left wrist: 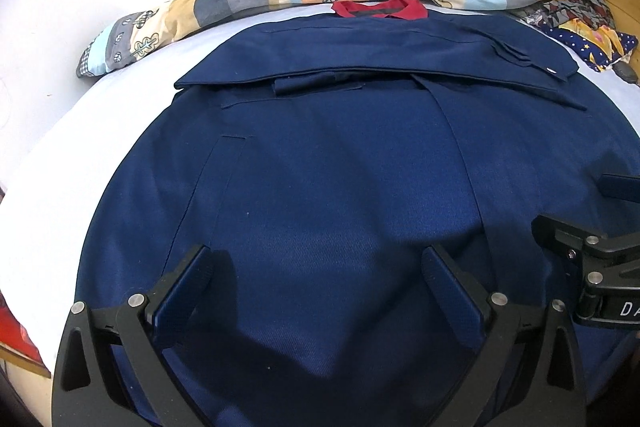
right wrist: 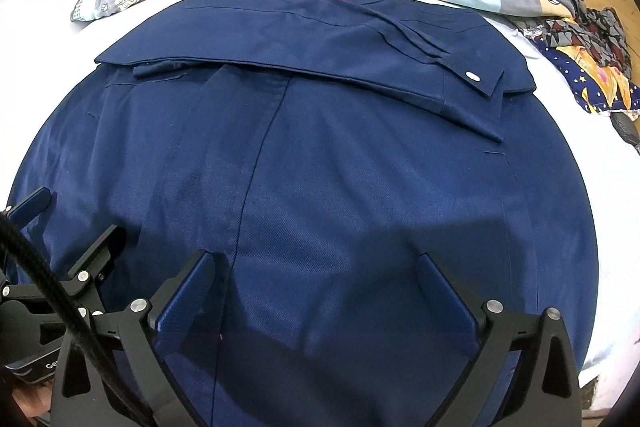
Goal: Fold large clothes
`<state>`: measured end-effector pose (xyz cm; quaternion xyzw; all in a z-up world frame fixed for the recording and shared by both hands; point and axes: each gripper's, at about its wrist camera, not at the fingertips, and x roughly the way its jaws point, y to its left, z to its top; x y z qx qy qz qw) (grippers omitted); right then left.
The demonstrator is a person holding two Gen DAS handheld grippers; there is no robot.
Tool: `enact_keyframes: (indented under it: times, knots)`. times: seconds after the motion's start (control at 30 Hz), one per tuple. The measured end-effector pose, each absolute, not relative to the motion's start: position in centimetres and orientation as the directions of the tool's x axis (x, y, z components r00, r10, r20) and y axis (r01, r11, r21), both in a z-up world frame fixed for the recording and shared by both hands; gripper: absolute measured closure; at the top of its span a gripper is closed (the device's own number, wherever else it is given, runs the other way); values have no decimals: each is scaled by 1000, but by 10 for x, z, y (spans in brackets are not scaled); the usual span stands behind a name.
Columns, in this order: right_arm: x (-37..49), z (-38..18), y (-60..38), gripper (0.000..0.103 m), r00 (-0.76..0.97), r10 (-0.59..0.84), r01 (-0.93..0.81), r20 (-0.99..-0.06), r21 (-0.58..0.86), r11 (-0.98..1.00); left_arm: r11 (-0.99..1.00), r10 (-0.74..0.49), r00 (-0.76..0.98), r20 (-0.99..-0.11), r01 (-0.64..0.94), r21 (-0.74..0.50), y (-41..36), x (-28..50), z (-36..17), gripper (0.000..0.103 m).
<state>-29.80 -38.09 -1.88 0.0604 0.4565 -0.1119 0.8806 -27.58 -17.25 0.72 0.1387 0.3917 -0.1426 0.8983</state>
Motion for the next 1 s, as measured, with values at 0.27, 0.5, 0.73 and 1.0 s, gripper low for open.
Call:
enact_keyframes:
  times: [0.27,0.5,0.73,1.0]
  knots:
    - [-299,-19,-381,1,562,-143,251,-815,3,968,921,-148,653,-743,365,138,-172,-276,7,0]
    - [-301,-19,-381,0,567,-141,246,-812,3,969,922,-143,648,-748,361,137,-174,-275,7,0]
    - [-304,8,-393,12,536,-38,194,-843,79,978,920,-145,596,-790,375,114,-178,-264,24,0]
    - [-305,144,-441,4,744,-76,224,-664,141,964,941,-280,691,-667,336,-47,-159,-232,135,0]
